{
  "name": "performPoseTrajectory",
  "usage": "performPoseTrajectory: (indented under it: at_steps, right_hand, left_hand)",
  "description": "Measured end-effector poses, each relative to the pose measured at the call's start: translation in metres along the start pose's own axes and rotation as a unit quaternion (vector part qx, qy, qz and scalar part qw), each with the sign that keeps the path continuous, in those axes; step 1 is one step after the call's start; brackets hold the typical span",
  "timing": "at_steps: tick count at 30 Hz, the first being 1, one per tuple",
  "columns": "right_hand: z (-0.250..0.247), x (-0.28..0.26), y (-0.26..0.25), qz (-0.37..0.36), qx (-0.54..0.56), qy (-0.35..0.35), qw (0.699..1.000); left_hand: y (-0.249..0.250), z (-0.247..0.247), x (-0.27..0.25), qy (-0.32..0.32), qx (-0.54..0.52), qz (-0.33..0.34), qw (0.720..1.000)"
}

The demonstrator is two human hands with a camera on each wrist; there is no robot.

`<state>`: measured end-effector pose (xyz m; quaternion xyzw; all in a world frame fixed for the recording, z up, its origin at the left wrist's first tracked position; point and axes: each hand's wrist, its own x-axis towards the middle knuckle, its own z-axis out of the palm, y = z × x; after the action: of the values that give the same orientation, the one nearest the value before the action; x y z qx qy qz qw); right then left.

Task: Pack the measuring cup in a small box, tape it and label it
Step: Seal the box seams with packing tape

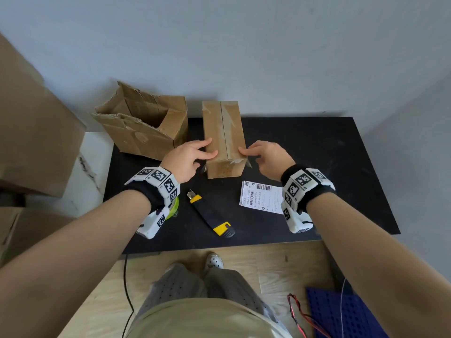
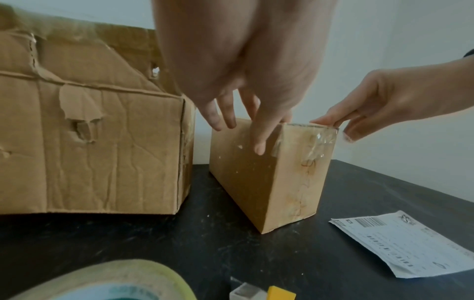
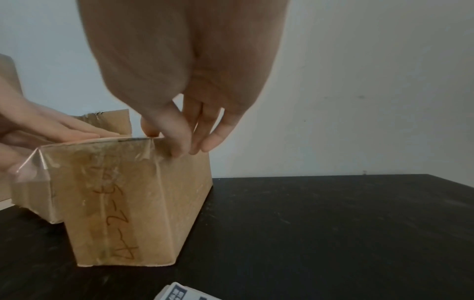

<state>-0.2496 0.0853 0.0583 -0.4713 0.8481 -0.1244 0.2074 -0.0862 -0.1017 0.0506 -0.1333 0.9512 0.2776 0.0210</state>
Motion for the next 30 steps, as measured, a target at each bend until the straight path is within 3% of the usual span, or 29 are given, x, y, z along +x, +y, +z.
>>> performPoseTrajectory:
  at_steps: [12, 23, 30]
  right_hand:
    - [0.005, 0.013, 0.002, -0.013, 0.088, 0.051, 0.995]
    - [0.03, 0.011, -0.007, 0.003, 0.089, 0.169, 0.982]
    - [0.028, 0.006, -0.005, -0.02, 0.068, 0.13, 0.989]
  left_hand:
    - [-0.003, 0.006, 0.005, 0.028, -0.044, -0.001, 0.999]
    - [0.003, 0.029, 0.007, 0.133, -0.104, -0.016, 0.985]
    - [-0.004, 0.023, 0.005, 0.082, -0.087, -0.011, 0.993]
